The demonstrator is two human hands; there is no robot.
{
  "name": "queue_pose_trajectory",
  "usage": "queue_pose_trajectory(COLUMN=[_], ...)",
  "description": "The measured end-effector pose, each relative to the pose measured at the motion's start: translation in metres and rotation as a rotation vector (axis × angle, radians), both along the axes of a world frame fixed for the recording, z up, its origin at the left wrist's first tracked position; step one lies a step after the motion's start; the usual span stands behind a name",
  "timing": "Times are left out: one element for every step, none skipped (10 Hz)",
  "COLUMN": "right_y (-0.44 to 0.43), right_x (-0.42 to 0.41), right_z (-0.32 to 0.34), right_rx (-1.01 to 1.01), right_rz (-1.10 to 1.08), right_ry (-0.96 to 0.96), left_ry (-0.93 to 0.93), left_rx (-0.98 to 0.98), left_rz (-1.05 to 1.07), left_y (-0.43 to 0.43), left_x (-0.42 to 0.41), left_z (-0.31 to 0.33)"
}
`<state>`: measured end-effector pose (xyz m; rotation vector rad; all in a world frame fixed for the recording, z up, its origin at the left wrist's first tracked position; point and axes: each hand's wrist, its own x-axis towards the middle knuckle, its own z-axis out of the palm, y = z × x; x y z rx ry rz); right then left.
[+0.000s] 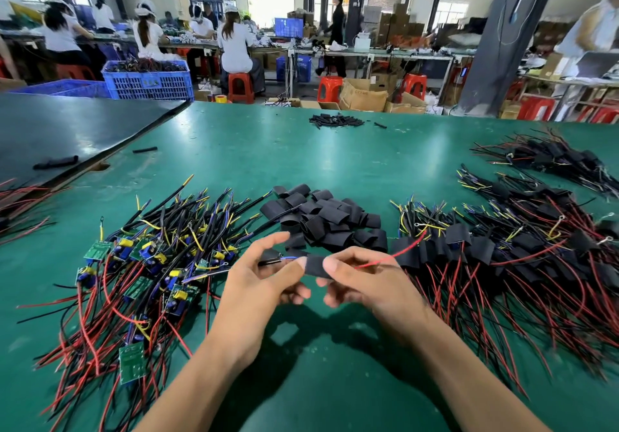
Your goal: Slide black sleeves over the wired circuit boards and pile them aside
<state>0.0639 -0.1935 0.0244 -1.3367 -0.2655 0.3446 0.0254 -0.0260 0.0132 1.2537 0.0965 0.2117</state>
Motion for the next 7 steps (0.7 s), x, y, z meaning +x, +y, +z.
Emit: queue_pose_trajectory(right_y=[0.003, 0.002, -0.013, -0.026, -0.018, -0.009, -0.007], right_x=[-0.001, 0.003, 0.008, 0.012, 0.011, 0.009, 0.006], right_z=[0.003, 0.01, 0.013, 0.012, 0.004, 0.001, 0.007], right_rx=[0.059, 0.423, 0.658, 0.72, 0.596, 0.478, 0.426], right_rz=[-0.101, -0.403, -0.587, -0.729, -0.727, -0.688, -0.662], right_ry=[-0.037, 0.124, 0.263, 0.37, 0.329, 0.277, 0.22], left_ry=[-0.028, -0.108, -0.117, -0.062, -0.019, -0.01, -0.001], left_rx=[-0.002, 0.234, 0.35, 0.433, 0.547, 0.696, 0.727], left_rz=[0.047, 0.218, 0.283, 0.282, 0.26, 0.21, 0.182], left_y=[0.0, -0.001, 0.0, 0.001, 0.0, 0.001, 0.001], left_x=[-0.002, -0.006, -0.006, -0.002, 0.0, 0.002, 0.003], left_z=[0.003, 0.004, 0.001, -0.003, -0.008, -0.014, -0.016])
